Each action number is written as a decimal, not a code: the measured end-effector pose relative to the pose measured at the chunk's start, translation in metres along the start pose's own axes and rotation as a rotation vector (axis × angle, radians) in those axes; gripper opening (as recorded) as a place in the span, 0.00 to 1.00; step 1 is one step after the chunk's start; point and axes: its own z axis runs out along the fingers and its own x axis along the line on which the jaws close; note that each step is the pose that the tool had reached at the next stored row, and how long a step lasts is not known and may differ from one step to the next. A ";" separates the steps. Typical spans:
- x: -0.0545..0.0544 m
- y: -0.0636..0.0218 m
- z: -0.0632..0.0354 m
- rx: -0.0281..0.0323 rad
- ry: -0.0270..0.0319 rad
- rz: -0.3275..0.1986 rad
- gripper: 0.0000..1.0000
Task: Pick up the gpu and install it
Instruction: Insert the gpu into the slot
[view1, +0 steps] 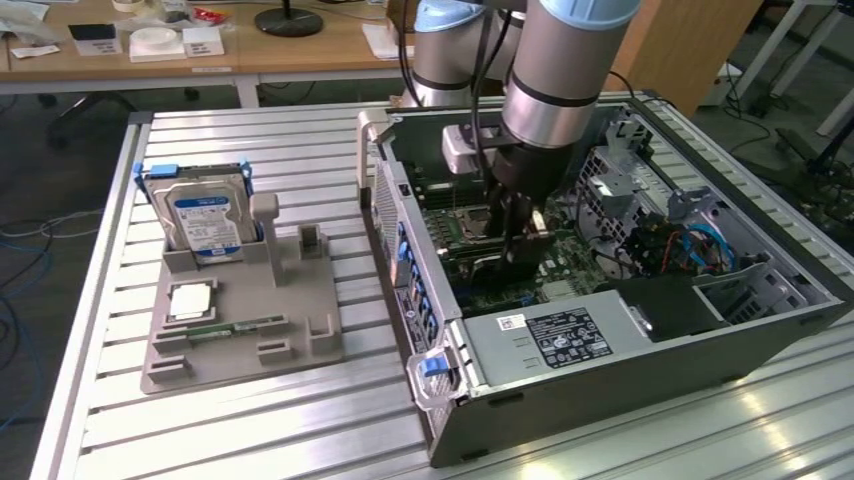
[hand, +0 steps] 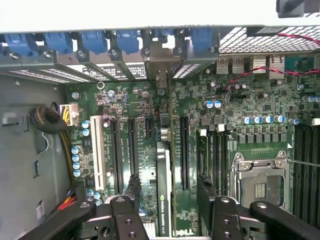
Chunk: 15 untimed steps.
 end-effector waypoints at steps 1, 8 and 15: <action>0.000 0.0000 -0.0009 0.0000 0.0000 0.000 0.58; 0.000 -0.0001 -0.0031 0.0001 -0.0001 0.000 0.58; 0.000 -0.0001 -0.0047 -0.0001 0.0001 0.000 0.58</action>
